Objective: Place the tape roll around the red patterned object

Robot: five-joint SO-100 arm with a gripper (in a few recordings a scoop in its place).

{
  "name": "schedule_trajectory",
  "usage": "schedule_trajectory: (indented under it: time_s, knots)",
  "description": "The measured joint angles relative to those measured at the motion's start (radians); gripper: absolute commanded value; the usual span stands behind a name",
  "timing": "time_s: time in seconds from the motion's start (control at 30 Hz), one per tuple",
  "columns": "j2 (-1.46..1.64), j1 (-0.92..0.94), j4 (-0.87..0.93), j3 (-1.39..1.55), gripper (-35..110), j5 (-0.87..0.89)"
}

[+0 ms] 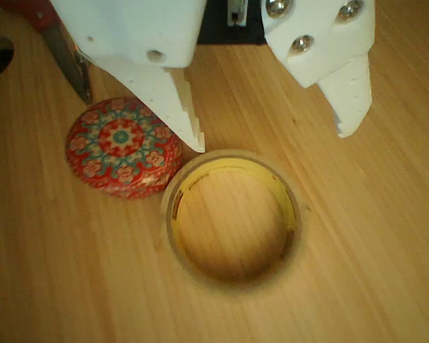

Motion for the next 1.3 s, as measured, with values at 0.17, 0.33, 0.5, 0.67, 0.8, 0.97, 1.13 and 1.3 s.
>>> schedule_trajectory:
  time_s: [0.17,0.33,0.5,0.67,0.8,0.97,1.13,1.3]
  knots:
    - [-0.046,-0.018,0.0,-0.052,45,0.025]
    - [-0.075,-0.002,0.0,-0.081,45,0.06]
    - [-0.13,-0.008,0.0,-0.126,45,0.078]
    - [-0.218,-0.038,0.0,-0.209,45,0.083]
    - [-0.287,-0.067,0.0,-0.279,44,0.094]
    - [-0.341,-0.103,0.0,-0.365,24,0.098]
    - [-0.397,-0.123,0.0,-0.433,4,0.092]
    - [-0.457,-0.13,0.0,-0.489,0,0.092]
